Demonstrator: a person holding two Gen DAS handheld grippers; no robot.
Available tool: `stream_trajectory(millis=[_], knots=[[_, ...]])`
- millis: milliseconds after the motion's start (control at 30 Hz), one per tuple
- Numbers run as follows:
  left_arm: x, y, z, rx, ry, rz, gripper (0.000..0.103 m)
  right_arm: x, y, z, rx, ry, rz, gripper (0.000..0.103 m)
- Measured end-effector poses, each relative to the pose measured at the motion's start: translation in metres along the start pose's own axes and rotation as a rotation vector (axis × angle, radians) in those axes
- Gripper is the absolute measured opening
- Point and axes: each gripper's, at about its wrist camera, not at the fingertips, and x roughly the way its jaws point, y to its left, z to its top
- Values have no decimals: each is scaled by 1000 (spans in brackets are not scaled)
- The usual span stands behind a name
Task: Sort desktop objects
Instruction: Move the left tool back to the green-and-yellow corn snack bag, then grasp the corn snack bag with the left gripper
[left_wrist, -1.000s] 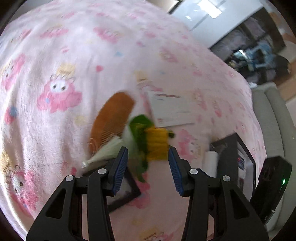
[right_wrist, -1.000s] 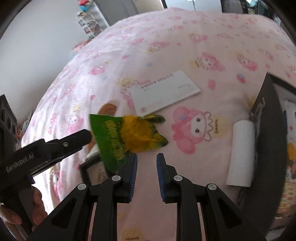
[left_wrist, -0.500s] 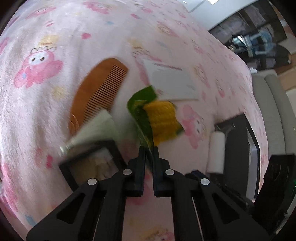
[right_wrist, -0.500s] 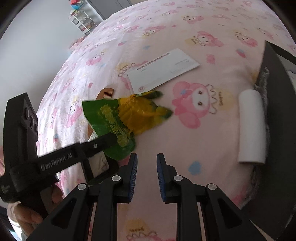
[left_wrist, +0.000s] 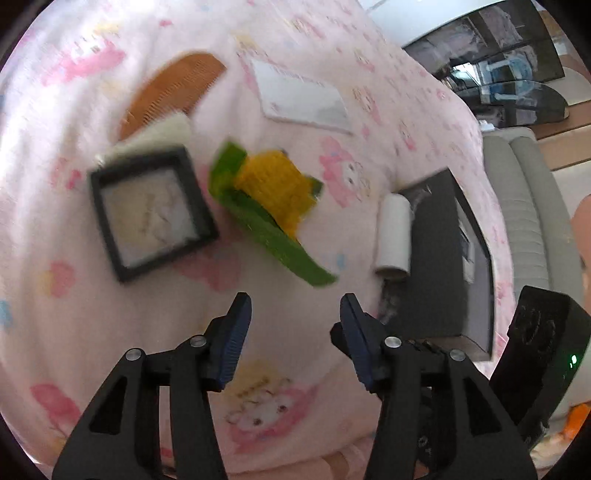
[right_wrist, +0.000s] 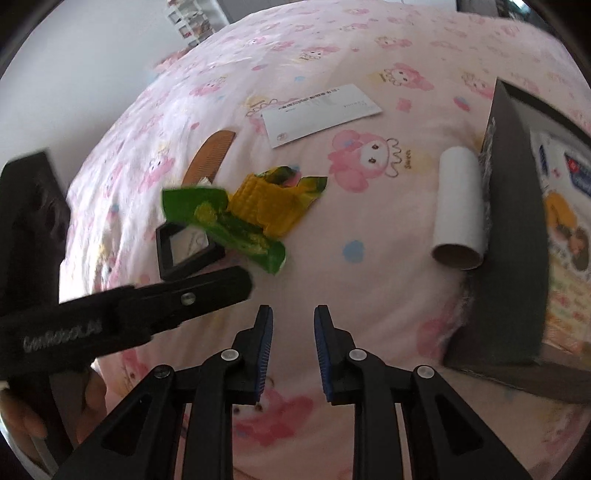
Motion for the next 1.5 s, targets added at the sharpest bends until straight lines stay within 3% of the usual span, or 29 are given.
stream_trajectory(millis=[133, 167, 267, 400, 467, 533, 567, 633, 667, 700, 733, 800, 867, 1100, 1200, 1300, 1333, 1400, 1500], knots=[[-9, 18, 16, -78, -97, 1, 50, 13, -12, 7, 91, -6, 88, 20], [-10, 25, 20, -108, -115, -16, 45, 15, -14, 8, 113, -8, 110, 20], [-7, 36, 30, -169, -123, -103, 34, 16, -25, 9, 163, -26, 130, 20], [-3, 27, 28, -138, -91, -110, 23, 13, -37, 10, 236, -56, 167, 20], [0, 21, 25, -117, -67, -108, 23, 10, -38, 10, 250, -63, 179, 20], [-8, 33, 25, -162, -61, -153, 24, 9, -34, 10, 233, -70, 182, 20], [-13, 38, 25, -188, -70, -175, 29, 8, -32, 10, 222, -74, 182, 20], [-19, 45, 30, -202, -136, -145, 45, 8, -29, 9, 213, -75, 179, 20], [-22, 48, 33, -209, -166, -130, 50, 8, -28, 9, 210, -74, 179, 20], [-14, 49, 35, -208, -138, -115, 49, 10, -27, 8, 209, -71, 183, 20], [-5, 50, 38, -207, -109, -100, 45, 11, -27, 7, 209, -68, 186, 20], [5, 50, 35, -204, -67, -74, 20, 14, -27, 4, 211, -61, 187, 20], [13, 47, 29, -190, -26, -25, 8, 16, -27, 2, 214, -57, 186, 20], [20, 35, -5, -184, 76, -75, 5, 22, -33, -1, 236, -40, 209, 20], [20, 26, -19, -156, 73, -87, 5, 33, -34, -5, 239, 1, 234, 21], [9, 26, -26, -151, 56, -76, 8, 42, -34, -8, 245, 27, 258, 30], [3, 28, -24, -159, 41, -67, 12, 41, -33, -7, 246, 25, 265, 32], [-14, 33, -16, -183, -6, -53, 37, 40, -32, -7, 248, 21, 280, 33], [-37, 32, 3, -172, -98, 1, 44, 41, -32, -5, 255, 19, 302, 33]])
